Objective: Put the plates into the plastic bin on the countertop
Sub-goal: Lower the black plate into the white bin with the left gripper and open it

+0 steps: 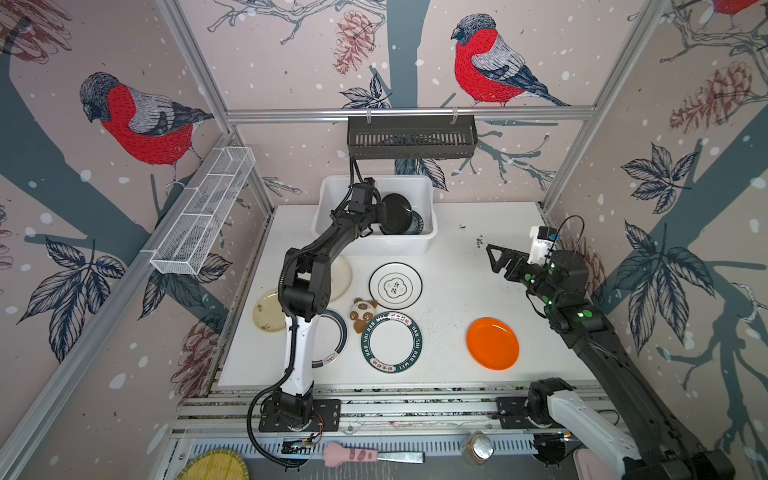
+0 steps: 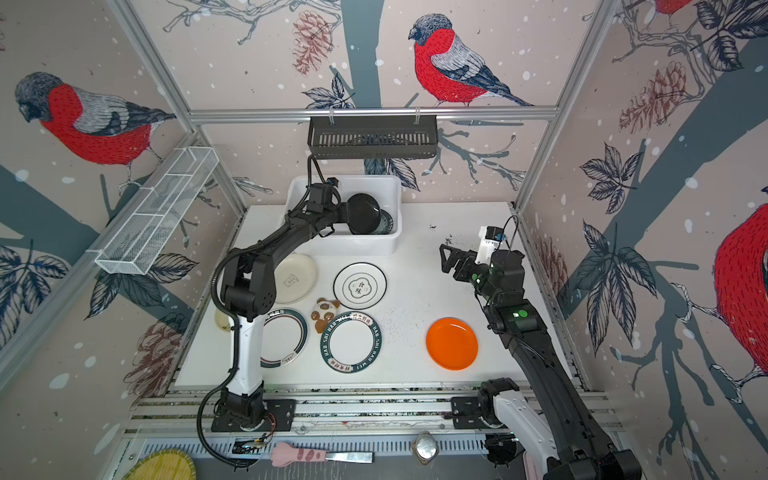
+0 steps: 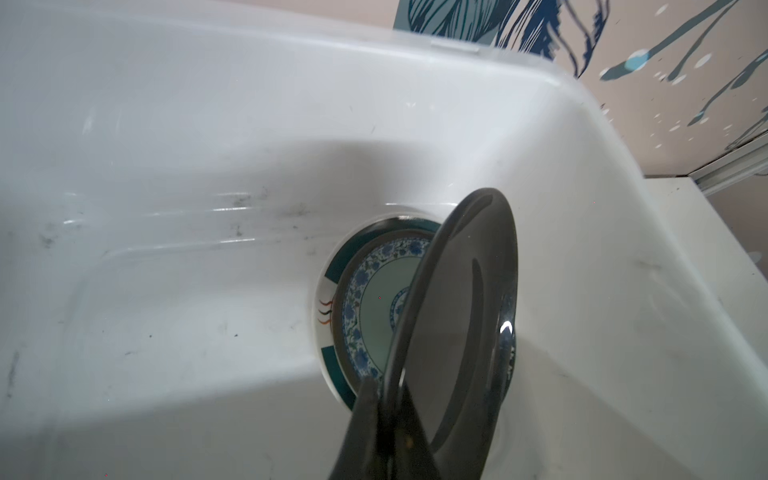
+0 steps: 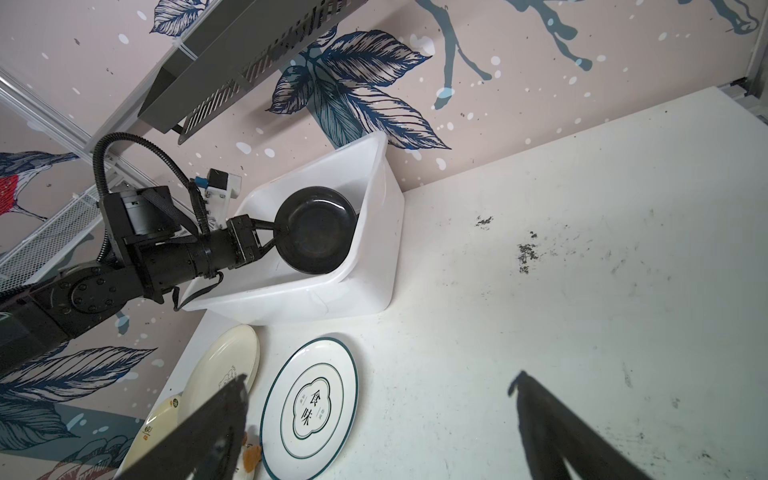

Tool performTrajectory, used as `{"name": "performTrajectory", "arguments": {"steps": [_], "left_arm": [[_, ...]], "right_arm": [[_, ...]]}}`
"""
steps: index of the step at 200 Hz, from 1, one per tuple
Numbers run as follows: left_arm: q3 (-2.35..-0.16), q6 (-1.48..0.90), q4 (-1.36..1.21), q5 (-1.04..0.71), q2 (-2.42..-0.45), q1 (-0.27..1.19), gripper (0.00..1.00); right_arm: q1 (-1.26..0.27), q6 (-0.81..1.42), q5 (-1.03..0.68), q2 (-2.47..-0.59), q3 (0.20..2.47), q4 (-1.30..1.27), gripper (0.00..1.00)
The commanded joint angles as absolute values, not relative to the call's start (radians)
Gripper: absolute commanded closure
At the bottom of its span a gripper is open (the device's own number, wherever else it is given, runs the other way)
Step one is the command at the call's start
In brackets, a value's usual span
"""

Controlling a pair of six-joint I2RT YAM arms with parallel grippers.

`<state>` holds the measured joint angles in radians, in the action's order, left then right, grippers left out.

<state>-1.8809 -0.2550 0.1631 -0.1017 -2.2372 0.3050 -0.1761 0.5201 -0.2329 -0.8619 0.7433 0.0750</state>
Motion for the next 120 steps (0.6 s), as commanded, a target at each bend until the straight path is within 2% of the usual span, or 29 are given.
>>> {"name": "performTrajectory", "arguments": {"steps": [1,42,66,89,104,120], "left_arm": [[-1.923,-0.239,0.194,-0.107,-2.27,0.303,1.0],[-1.998,-0.252,0.225,-0.225,-2.35,0.295,1.0],[-2.017,-0.252,0.239,-0.219,-2.377,0.296,0.98],[-2.016,-0.247,0.238,-0.201,-2.386,0.296,0.86],[-2.017,-0.247,0.233,-0.203,-2.39,0.296,0.72],[-2.017,-0.243,0.226,-0.203,-2.393,0.296,0.71]], "right_arm": [[-0.173,0.52,-0.234,-0.867,0.744,0.053,0.0],[-0.167,0.545,-0.245,-0.879,0.738,0.048,0.0],[-0.166,0.556,-0.246,-0.876,0.735,0.044,0.0],[-0.164,0.562,-0.244,-0.873,0.733,0.041,0.0],[-0.163,0.564,-0.242,-0.873,0.735,0.041,0.0],[-0.162,0.566,-0.244,-0.874,0.735,0.043,0.0]]}}
